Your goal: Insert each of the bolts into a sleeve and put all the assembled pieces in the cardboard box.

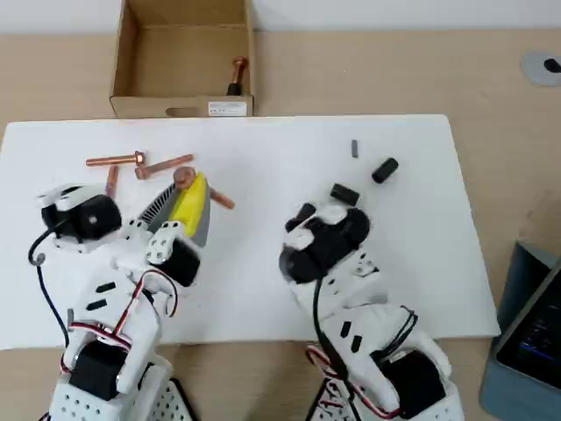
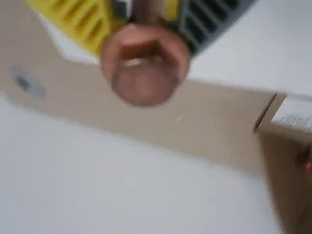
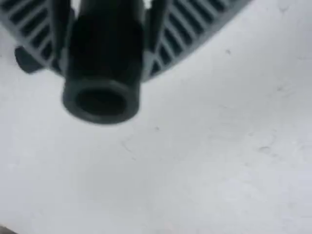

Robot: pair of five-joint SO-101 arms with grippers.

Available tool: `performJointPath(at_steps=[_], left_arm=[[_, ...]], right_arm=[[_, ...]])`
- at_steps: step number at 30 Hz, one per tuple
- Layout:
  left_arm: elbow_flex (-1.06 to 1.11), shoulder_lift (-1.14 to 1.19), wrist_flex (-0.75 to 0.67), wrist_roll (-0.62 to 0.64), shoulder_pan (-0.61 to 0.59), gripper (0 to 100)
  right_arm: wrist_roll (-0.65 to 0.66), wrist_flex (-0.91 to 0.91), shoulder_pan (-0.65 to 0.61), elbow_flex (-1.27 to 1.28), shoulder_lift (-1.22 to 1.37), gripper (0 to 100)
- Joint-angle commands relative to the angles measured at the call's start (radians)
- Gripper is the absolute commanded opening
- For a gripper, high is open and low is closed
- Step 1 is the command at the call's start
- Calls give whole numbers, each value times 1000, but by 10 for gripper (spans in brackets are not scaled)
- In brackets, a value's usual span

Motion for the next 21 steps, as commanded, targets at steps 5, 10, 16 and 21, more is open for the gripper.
performJointPath(at_steps=[5,10,16,21], left_arm=[[-48,-12,-97,43,104,1],[-120,-10,9,38,209,1],[-130,-13,66,17,201,1],[-126,-13,64,17,210,1]], right_arm=[[101,-72,-108,36,-119,9],[187,-190,-110,73,-119,9],[203,-207,-108,76,-119,9],[209,-207,-110,73,-137,9]])
